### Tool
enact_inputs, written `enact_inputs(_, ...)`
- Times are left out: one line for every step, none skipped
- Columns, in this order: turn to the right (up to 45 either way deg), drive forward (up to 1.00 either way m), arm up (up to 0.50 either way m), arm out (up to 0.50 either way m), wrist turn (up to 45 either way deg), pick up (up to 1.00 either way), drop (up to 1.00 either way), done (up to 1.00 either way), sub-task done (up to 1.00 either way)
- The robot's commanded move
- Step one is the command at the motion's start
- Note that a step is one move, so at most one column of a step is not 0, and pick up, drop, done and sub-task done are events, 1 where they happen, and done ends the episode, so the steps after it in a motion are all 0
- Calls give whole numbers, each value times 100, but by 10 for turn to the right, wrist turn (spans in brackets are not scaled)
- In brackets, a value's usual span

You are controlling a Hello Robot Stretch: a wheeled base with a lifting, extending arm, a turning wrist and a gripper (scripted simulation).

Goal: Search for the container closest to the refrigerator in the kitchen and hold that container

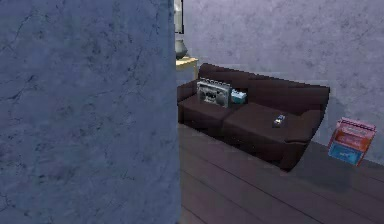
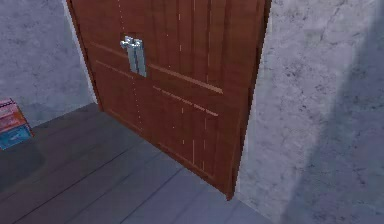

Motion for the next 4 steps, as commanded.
enact_inputs(0,5,0,0,0,0,0,0,0)
enact_inputs(270,0,0,0,0,0,0,0,0)
enact_inputs(0,80,0,0,0,0,0,0,0)
enact_inputs(-390,0,0,0,0,0,0,0,0)
